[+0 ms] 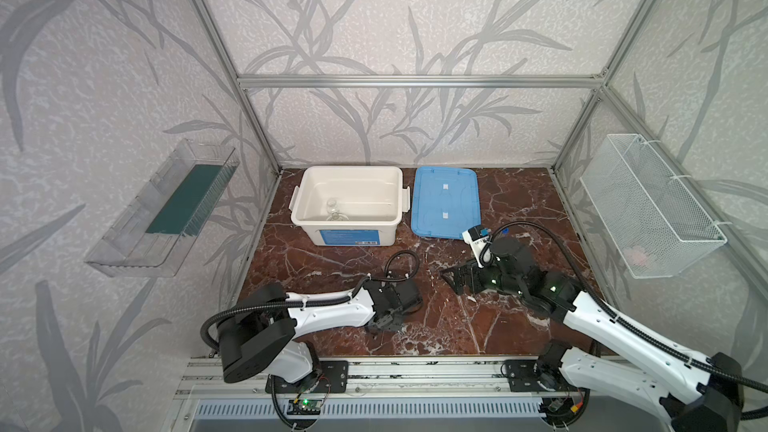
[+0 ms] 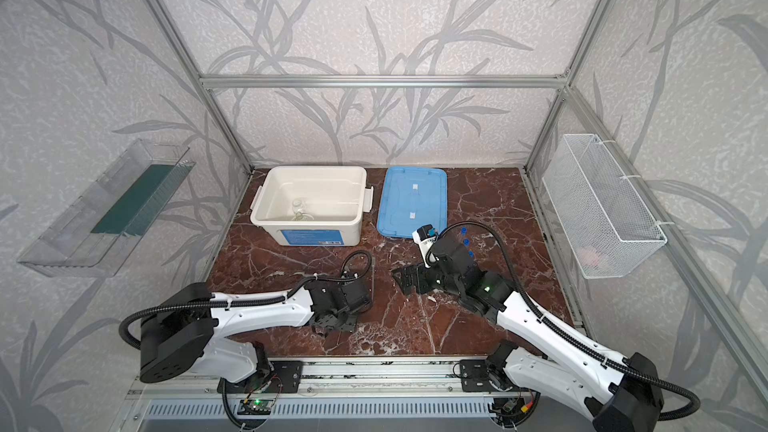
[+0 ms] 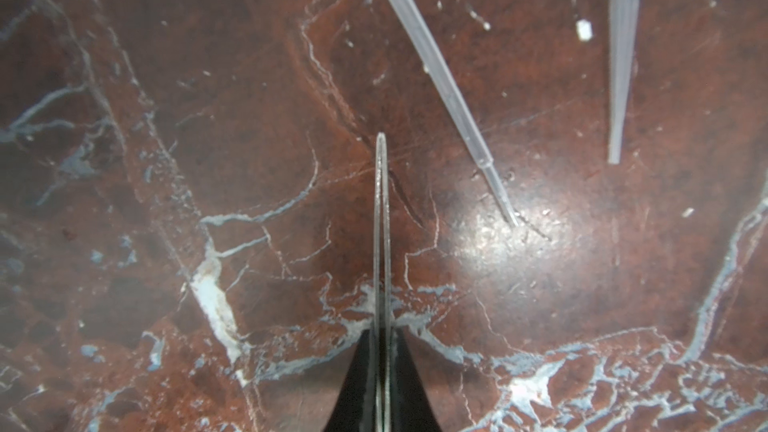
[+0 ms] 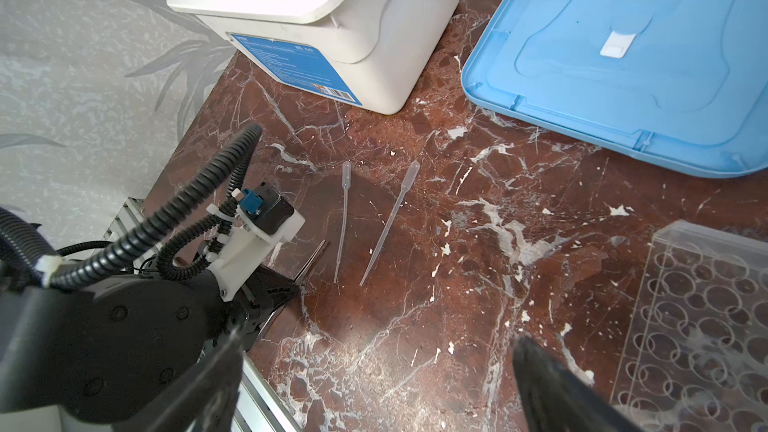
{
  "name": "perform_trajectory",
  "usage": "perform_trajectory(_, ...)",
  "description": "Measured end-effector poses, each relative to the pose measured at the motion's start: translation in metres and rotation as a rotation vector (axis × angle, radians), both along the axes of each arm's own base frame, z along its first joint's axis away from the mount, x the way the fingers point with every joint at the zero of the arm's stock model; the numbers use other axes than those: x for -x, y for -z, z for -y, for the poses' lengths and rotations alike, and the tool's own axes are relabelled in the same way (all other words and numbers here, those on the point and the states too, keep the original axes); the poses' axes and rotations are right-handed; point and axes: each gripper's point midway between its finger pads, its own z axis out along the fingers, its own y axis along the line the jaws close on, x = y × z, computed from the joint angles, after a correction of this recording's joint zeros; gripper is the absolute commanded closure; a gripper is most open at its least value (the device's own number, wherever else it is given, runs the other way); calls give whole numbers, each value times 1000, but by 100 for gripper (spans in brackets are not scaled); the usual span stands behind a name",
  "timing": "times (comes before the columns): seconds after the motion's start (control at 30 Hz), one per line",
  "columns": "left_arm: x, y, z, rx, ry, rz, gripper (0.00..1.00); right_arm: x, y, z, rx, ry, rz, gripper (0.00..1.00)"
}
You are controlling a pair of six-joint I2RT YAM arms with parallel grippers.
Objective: Organize the chemistry lab equipment
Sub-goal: 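Close the left gripper on the tweezers and lift them, then carry the tweezers over the white tub and lower them inside with the left gripper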
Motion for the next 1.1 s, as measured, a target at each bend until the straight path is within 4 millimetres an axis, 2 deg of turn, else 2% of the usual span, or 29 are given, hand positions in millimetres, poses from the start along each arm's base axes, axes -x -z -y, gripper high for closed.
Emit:
perform_trajectory(0.17,-2,-1,-2,-12,-11,14,100,0,4,-1,3,3,-11,1)
perform_trajectory(0.3,-1,-13,-18,-64,-18,25,100,0,2,-4,-13,-8,-10,1)
perform_trajectory(0.4,-8,-43,-18,-44,-25,75,100,0,1,-7,-21,-18,-11,2)
perform_trajectory(0.6,-39,-145,-7,120,-37,250,100,-5,-1,-19,-24,-41,-29,2)
perform_trajectory(0.67,-56,-182,-12,166,-64,309,100,-10,-13,-28,-36,-51,-14,1)
perform_trajectory(0.77,-83,-225,-27,192,-113,387,100,-17,-38,-47,-66,-75,24,1)
perform_trajectory(0.83,-100,-247,-37,188,-134,428,100,-23,-58,-62,-90,-89,61,1)
perform_trajectory(0.97,-137,-271,-50,167,-173,466,100,-36,-91,-88,-135,-110,124,1)
perform_trajectory(1.1,-176,-269,-58,132,-192,438,100,-56,-111,-111,-158,-112,154,1)
